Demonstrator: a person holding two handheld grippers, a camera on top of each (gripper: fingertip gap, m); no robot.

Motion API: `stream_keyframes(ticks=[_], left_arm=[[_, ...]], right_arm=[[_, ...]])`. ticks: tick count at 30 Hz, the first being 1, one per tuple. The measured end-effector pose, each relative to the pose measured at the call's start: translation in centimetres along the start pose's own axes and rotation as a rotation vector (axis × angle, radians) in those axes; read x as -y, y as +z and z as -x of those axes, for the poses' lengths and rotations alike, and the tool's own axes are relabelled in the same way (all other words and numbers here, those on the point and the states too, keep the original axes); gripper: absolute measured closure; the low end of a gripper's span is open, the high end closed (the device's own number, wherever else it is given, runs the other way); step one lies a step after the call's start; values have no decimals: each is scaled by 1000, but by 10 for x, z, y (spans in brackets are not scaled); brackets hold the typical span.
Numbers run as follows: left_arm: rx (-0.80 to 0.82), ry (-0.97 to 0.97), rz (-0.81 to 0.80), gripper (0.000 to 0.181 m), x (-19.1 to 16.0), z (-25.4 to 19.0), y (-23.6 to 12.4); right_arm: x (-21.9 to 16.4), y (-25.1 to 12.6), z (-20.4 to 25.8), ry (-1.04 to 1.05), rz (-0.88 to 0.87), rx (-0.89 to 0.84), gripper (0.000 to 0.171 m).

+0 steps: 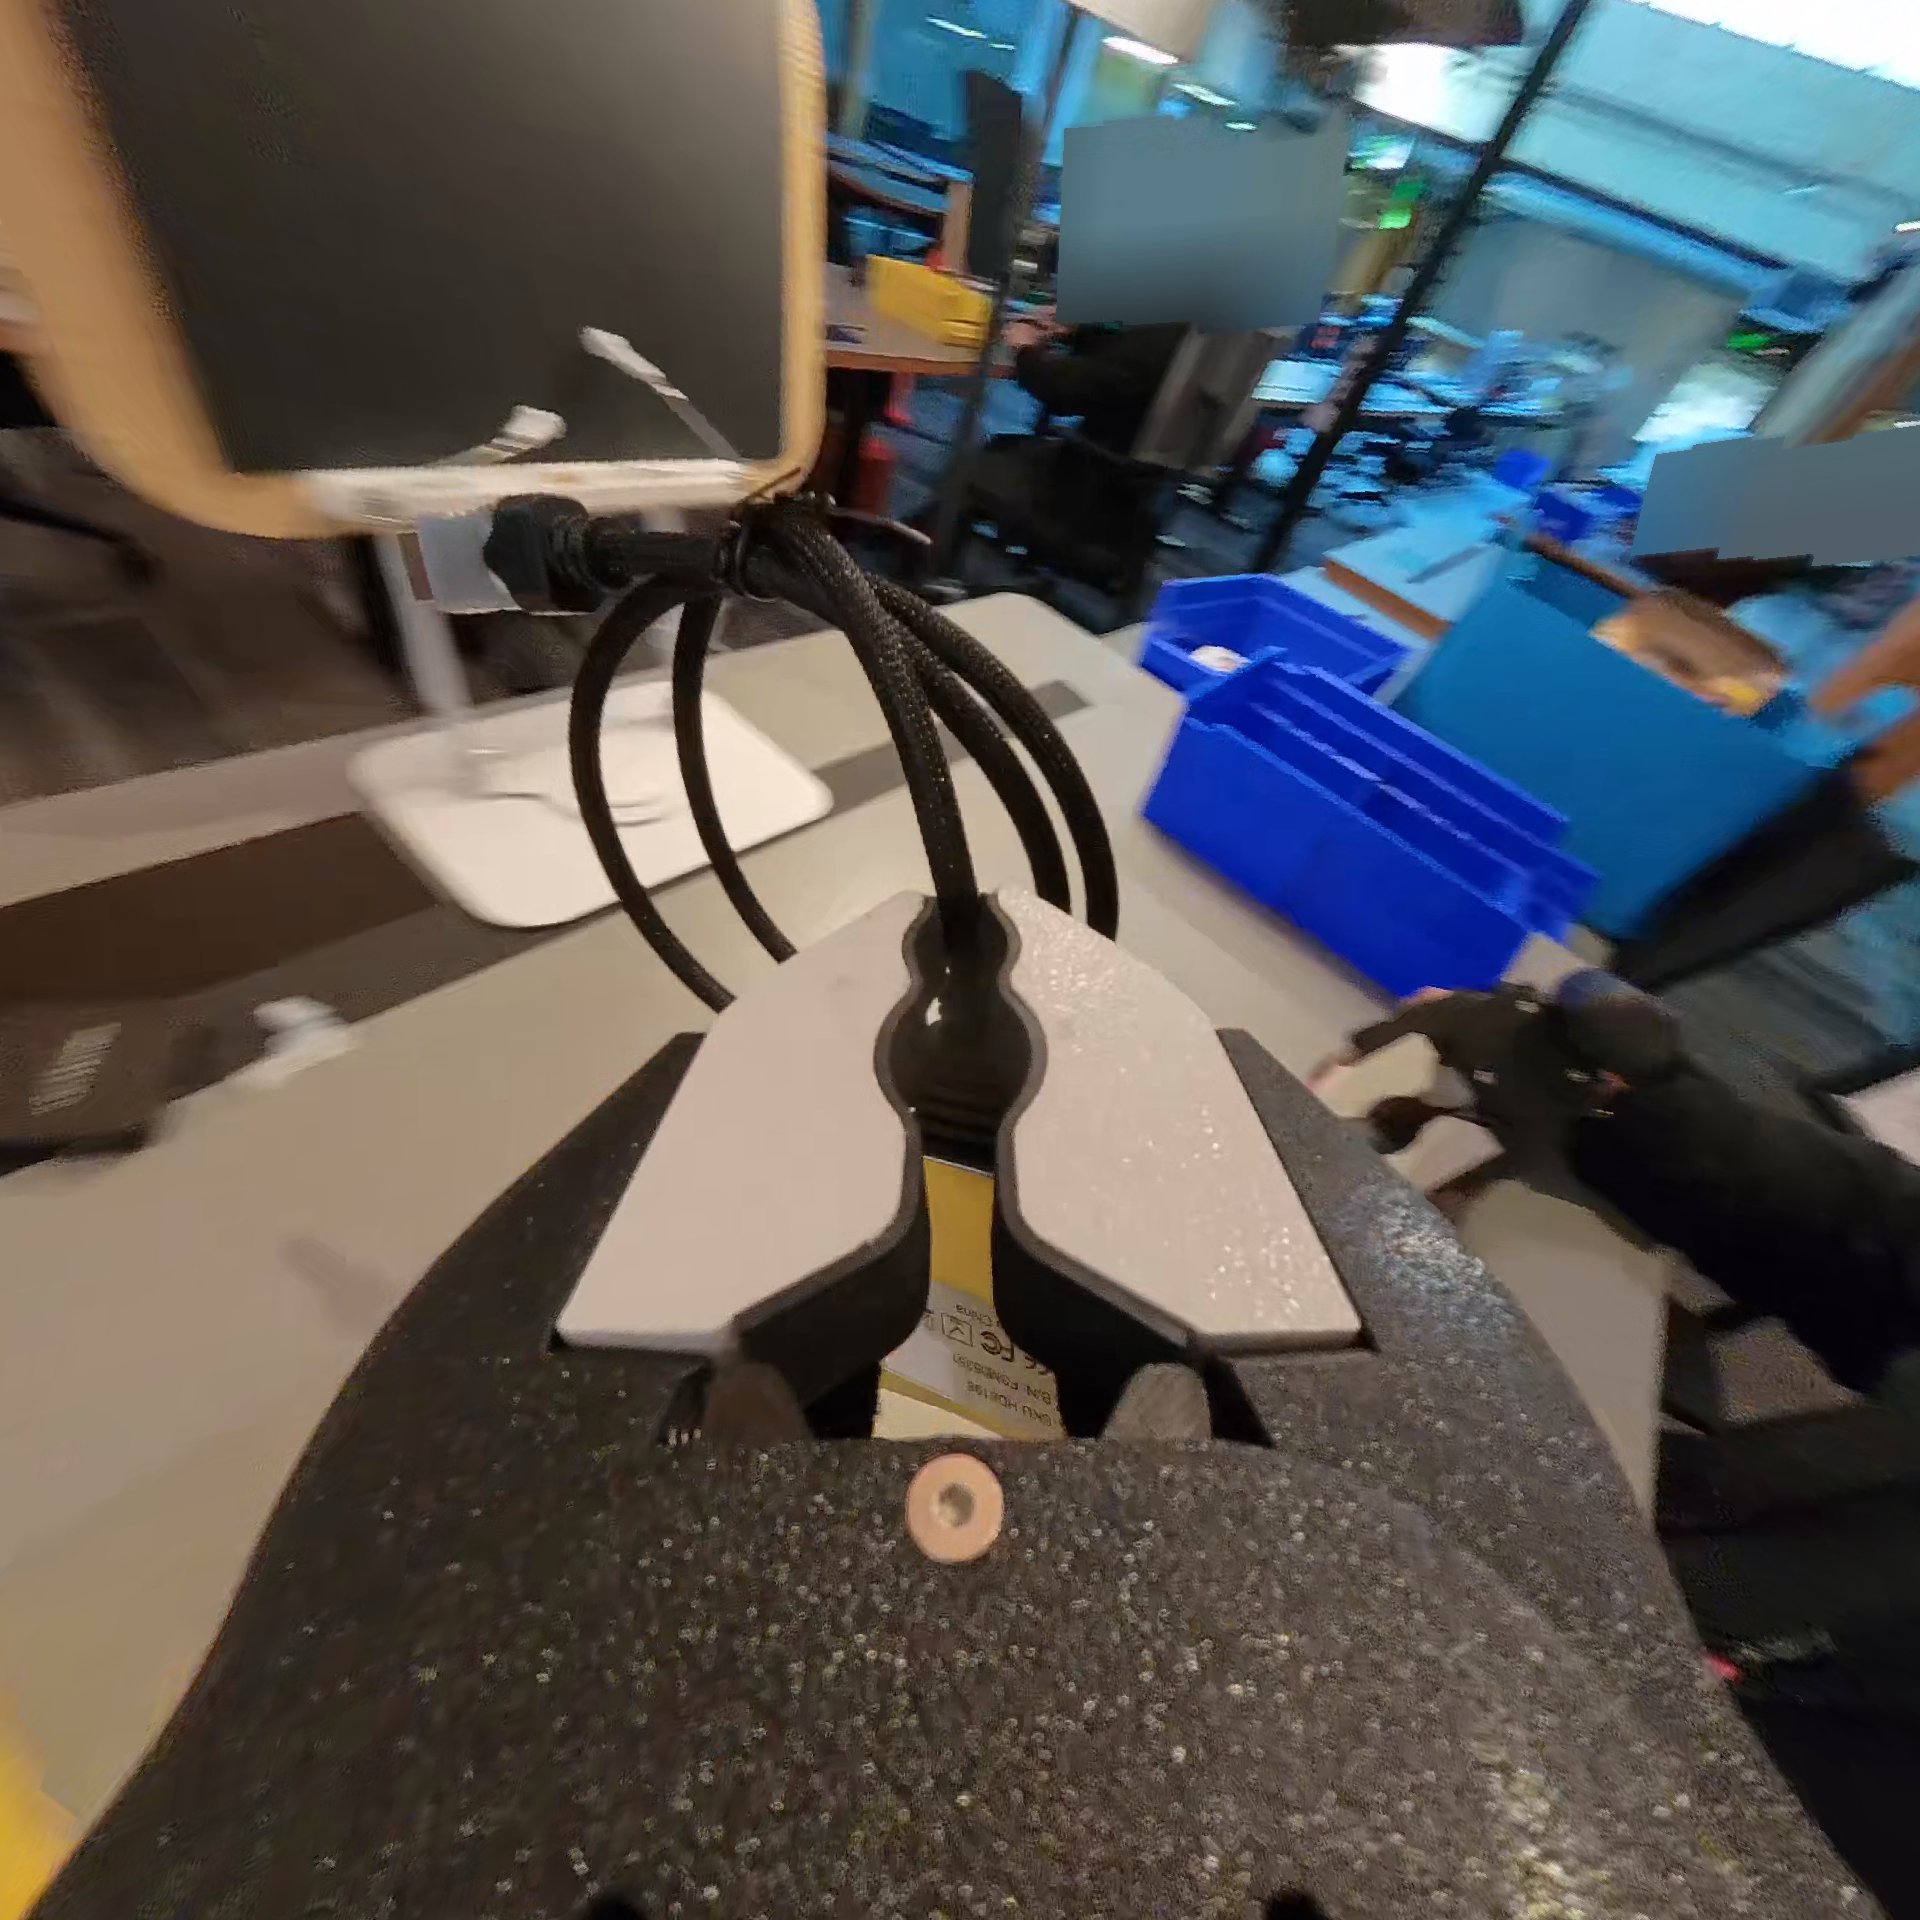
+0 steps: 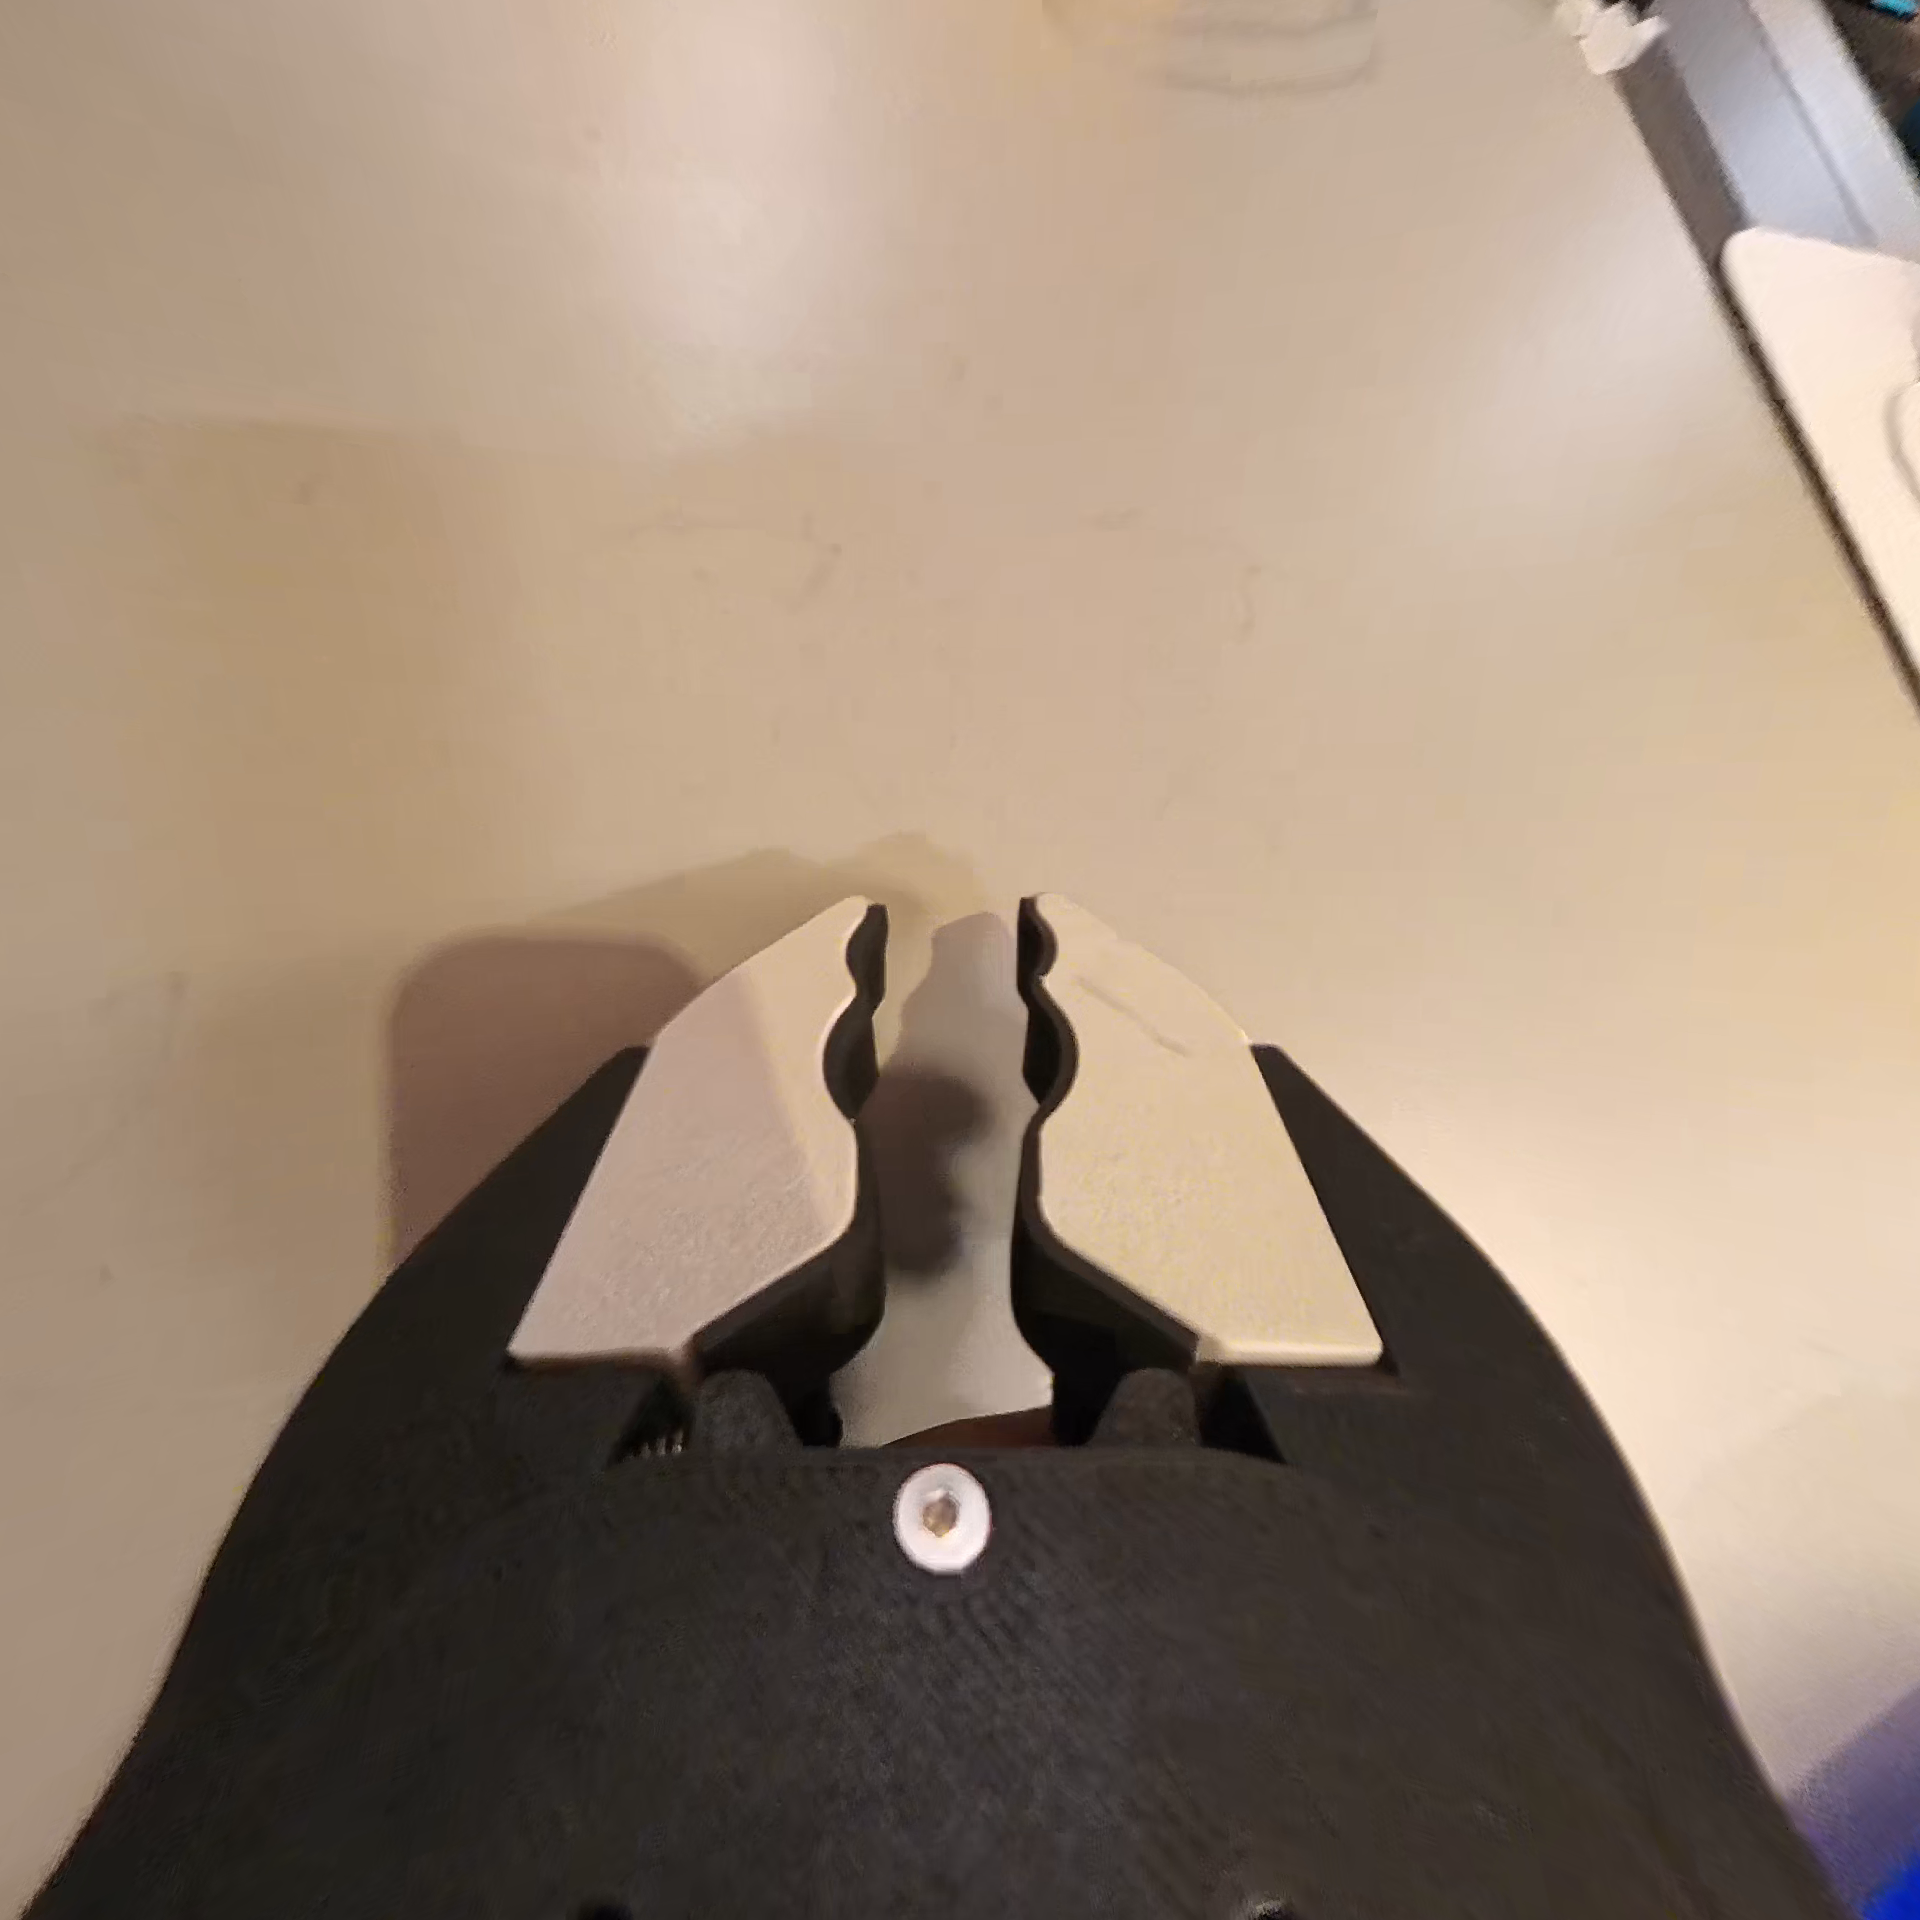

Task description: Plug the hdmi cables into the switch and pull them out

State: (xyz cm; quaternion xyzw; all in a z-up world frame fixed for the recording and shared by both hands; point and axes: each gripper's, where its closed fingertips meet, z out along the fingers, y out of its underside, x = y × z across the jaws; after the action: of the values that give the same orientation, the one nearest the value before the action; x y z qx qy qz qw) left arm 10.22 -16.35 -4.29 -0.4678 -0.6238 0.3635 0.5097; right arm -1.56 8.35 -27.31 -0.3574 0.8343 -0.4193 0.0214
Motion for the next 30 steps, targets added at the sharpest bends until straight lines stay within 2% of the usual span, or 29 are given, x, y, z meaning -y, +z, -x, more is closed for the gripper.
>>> stream_keyframes(ticks=[4, 8, 12, 14, 19, 23, 30], left_arm=[[-261, -88, 40, 174, -36, -66, 64], [-469, -196, 150, 174, -95, -118, 123], [-597, -265, 283, 174, -152, -154, 160], [-655, -288, 311, 174, -166, -166, 169], [-704, -327, 332, 174, -174, -167, 178], [-648, -321, 356, 173, -179, -146, 183], [-518, -181, 460, 171, -202, -113, 189]], right_arm=[[5, -8, -27, -33, -56, -176, 145], [11, -30, -63, -42, -141, -387, 142], [16, -61, -93, -17, -245, -549, 139], [13, -66, -101, -51, -230, -601, 135], [3, -53, -107, -144, -129, -644, 126], [14, -46, -117, -215, -72, -667, 124], [26, 3, -132, -340, 153, -521, 124]])
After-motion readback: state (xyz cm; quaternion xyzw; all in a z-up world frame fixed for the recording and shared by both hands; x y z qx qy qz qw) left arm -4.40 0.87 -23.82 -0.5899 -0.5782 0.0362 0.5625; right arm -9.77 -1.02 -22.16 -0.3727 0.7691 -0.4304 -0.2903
